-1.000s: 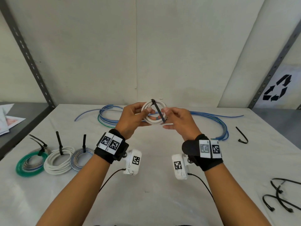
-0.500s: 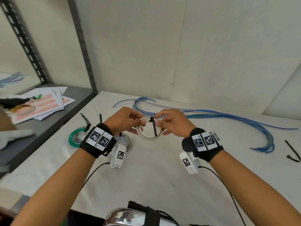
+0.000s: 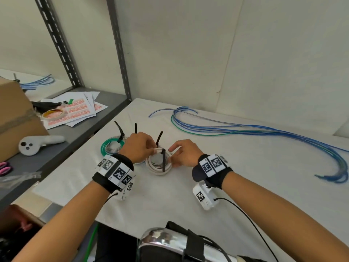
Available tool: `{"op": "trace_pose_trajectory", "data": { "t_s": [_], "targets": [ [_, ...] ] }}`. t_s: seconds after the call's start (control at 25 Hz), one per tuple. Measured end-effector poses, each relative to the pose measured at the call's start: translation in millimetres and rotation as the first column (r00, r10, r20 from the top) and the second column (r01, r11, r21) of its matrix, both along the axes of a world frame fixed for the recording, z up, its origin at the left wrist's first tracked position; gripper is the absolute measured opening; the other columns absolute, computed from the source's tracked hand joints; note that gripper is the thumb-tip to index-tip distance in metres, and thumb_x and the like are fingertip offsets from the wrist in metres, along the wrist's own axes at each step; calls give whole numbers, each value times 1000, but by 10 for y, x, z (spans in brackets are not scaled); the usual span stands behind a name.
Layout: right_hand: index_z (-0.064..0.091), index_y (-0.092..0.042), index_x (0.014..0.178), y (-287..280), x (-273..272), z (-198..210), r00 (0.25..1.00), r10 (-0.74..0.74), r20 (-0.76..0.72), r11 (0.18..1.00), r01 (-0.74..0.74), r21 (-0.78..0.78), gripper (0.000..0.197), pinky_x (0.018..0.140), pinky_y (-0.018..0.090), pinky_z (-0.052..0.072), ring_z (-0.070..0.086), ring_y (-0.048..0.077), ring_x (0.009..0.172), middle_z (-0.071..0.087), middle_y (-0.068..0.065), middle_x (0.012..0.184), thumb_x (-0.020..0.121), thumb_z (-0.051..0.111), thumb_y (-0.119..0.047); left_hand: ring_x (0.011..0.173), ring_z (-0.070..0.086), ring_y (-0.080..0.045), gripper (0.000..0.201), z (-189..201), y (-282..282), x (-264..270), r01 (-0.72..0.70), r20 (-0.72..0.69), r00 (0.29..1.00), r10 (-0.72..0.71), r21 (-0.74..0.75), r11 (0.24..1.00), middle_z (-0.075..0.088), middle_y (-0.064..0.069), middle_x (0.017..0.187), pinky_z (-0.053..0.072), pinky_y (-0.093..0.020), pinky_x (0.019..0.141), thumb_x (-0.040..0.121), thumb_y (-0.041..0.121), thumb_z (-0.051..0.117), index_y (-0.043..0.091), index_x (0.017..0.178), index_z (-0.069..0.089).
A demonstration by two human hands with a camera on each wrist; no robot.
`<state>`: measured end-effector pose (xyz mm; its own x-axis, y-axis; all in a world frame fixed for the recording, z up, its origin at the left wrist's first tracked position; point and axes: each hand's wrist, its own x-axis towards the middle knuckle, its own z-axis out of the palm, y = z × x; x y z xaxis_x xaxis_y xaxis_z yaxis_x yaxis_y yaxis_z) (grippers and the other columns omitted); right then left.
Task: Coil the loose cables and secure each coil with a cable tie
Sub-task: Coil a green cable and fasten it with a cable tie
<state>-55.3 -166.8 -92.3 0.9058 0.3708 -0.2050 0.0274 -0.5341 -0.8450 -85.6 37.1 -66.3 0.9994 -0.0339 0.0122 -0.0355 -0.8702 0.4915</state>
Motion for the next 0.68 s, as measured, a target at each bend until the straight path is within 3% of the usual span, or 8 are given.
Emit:
{"op": "trace_pose_trajectory", "data": {
  "t_s": [0.08,0.2,0.32,0.44,0.56,0.68],
  "targets": [
    [67,-10,98,77,42,-67,999,-14,-53,1000,14,-9,28,73,36,62,75,34,75,74,20,84,77,85,-6,90,64,-16,15,58,-17,-68,-46,85,996,38,97,994,69,5,96,54,-39,87,92,30,70,23,104,68],
    [68,-9,102,-5,107,-81,996,50,-77,998,-51,-22,31,81,39,61,75,29,77,76,17,88,77,86,-11,80,63,-13,7,265,-144,-40,-14,225,974,15,-8,1000,69,10,89,50,-33,80,93,25,64,25,100,66],
    [68,-10,102,-193,204,-6,994,92,-64,990,-98,-105,21,85,40,60,73,27,79,74,10,85,84,75,-3,75,65,-12,3,437,-470,172,64,197,979,-49,-70,995,71,10,81,50,-31,78,91,27,64,27,92,67],
    [66,-14,106,-489,402,4,997,-57,55,973,68,-221,17,88,46,59,72,30,87,70,13,99,91,65,-5,83,70,-22,4,396,-888,553,150,98,985,-144,-63,987,71,7,83,57,-37,81,89,29,65,28,85,67],
    [55,-19,137,-825,625,-24,957,-43,287,836,192,-515,41,106,42,45,53,30,128,52,10,143,96,62,-17,94,71,-29,15,266,-1241,905,240,-15,971,-239,59,969,70,-6,106,58,-36,82,94,26,66,19,106,70],
    [47,-21,146,-1031,758,-63,946,-9,323,739,224,-635,49,107,38,40,46,28,136,47,8,150,99,57,-16,124,57,-32,48,47,-1463,1185,337,-111,941,-319,230,913,54,-13,142,47,-32,91,97,28,65,11,140,53]
  ]
}}
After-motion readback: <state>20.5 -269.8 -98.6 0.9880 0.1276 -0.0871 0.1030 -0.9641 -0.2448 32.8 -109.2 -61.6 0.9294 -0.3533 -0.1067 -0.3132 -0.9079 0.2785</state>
